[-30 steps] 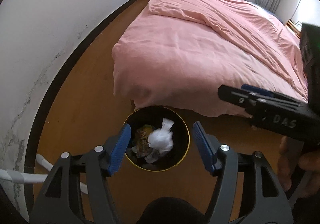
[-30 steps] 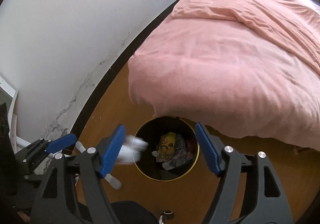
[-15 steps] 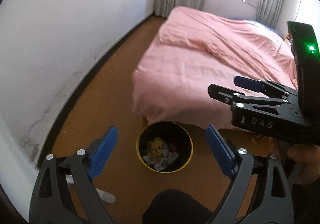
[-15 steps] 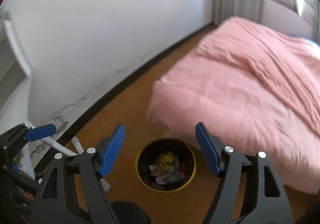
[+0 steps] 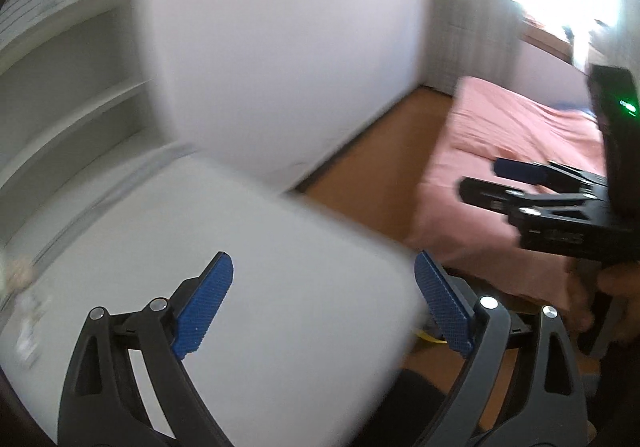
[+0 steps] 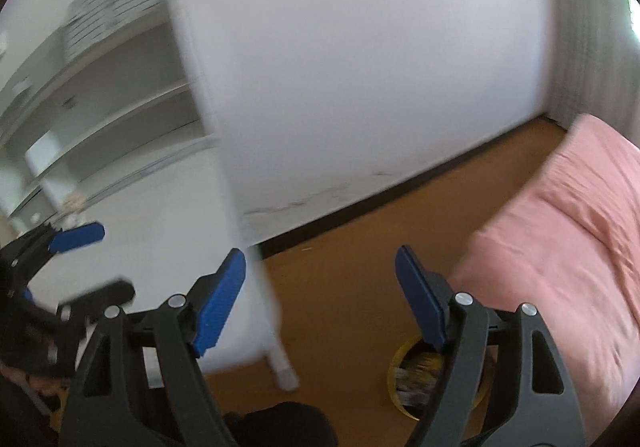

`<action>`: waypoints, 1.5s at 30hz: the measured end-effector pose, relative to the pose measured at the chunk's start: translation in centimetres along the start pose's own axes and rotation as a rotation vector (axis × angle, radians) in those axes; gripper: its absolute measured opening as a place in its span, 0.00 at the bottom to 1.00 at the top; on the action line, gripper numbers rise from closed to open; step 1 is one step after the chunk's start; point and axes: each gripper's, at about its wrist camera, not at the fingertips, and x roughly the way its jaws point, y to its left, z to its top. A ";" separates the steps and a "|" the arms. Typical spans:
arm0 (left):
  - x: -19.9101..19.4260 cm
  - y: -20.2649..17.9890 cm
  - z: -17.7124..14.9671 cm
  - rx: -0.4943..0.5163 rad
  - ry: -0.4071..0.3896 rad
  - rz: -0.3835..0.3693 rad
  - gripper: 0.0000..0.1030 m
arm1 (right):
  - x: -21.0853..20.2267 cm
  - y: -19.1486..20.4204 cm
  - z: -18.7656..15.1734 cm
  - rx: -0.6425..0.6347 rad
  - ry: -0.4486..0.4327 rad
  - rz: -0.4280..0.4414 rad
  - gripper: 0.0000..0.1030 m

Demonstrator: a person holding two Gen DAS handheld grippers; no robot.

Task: Collect trash
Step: 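Grasp the white mask with left tool while right tool grasps the beige knotted toy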

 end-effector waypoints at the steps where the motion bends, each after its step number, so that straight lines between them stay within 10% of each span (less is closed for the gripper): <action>1: -0.4 2.2 -0.7 -0.030 0.008 0.049 0.87 | 1.0 1.9 0.2 -0.027 0.013 0.041 0.72; 9: -4.5 19.7 -7.7 -0.307 0.085 0.376 0.87 | 7.7 16.4 0.8 -0.222 0.133 0.319 0.72; 14: -6.2 25.7 -10.0 -0.336 0.124 0.430 0.87 | 10.2 26.0 1.4 -0.326 0.179 0.447 0.72; 25: -2.4 31.2 -10.4 -0.212 0.219 0.296 0.83 | 15.4 35.9 4.0 -0.448 0.237 0.519 0.72; 30: -2.8 31.9 -11.2 -0.245 0.173 0.251 0.33 | 18.2 39.1 6.0 -0.427 0.276 0.560 0.72; 42: -5.8 33.4 -12.8 -0.332 0.112 0.223 0.30 | 25.3 47.2 7.8 -0.372 0.414 0.536 0.71; 45: -6.1 33.8 -12.9 -0.365 0.102 0.213 0.30 | 25.9 48.5 7.2 -0.388 0.437 0.517 0.38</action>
